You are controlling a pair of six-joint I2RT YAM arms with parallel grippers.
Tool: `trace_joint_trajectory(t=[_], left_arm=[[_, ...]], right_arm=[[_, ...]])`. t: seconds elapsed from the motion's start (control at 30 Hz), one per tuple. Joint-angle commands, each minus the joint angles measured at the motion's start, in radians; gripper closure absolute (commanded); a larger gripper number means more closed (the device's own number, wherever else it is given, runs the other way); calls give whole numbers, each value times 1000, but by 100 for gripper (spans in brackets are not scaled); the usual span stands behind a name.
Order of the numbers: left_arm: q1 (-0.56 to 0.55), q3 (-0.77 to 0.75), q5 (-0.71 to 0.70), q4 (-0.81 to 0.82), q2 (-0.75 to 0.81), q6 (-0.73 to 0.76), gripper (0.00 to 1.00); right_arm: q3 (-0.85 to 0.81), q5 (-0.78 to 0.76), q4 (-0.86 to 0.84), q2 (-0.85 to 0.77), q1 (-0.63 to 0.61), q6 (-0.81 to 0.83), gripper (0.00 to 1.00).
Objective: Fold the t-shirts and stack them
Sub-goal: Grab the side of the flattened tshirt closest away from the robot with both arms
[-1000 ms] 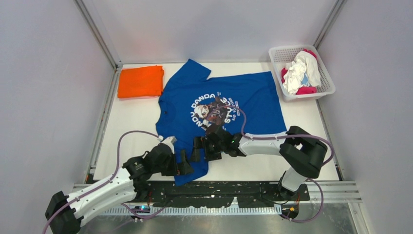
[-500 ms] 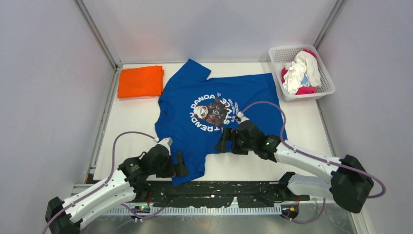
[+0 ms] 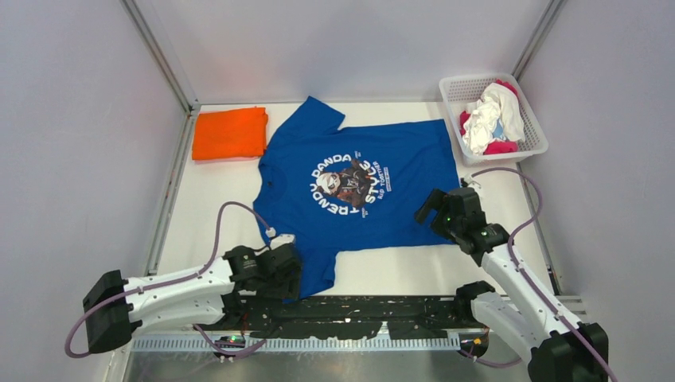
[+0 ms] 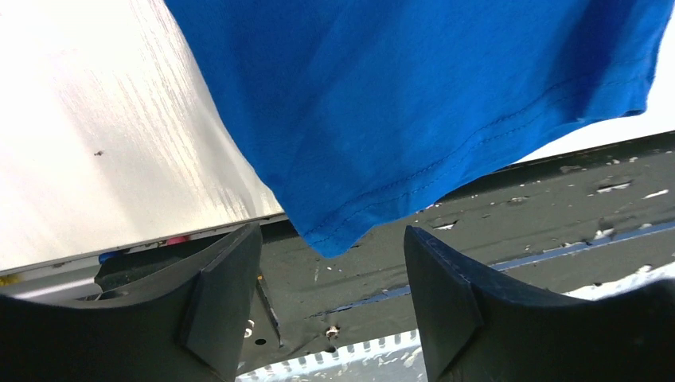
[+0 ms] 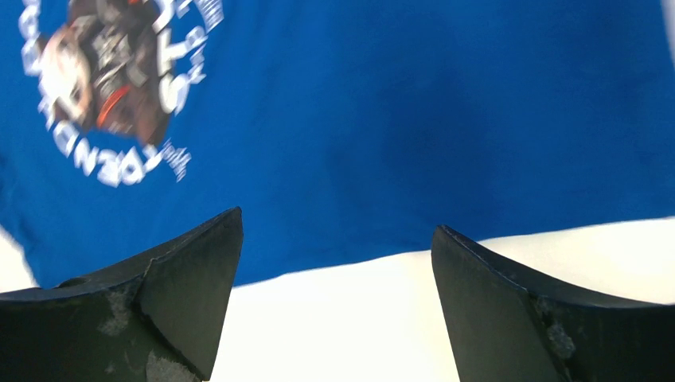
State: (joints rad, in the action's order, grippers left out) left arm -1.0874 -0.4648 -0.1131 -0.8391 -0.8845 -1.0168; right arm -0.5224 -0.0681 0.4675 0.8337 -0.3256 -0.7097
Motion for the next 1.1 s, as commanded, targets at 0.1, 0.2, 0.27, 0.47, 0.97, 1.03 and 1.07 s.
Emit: trace_joint_trajectory(t=[0.1,0.2,0.27,0.47,0.97,1.03,1.07], left_arm=[[-62,-84,-68,33,-100,-44,45],[-62,-86,-64,28,-137,-42,51],[-63,-84,-59,24,-153,-35,52],[-74,-79,-59,30,-183,-33,53],[-75,-129,-121,26,-129,29,100],[-75,-119,-100,26,-101,33,100],[-75,-114,-87,28,-89,32,100]], right_arm=[[-24,-93,70,-32,172,73,5],[-25,-74,70,-25,220,95,5],[-23,-59,70,-19,253,106,5],[-2,-16,69,-14,363,136,5],[113,116,69,-55,575,148,5],[143,122,49,-50,577,127,9],[153,114,33,-45,576,114,10]])
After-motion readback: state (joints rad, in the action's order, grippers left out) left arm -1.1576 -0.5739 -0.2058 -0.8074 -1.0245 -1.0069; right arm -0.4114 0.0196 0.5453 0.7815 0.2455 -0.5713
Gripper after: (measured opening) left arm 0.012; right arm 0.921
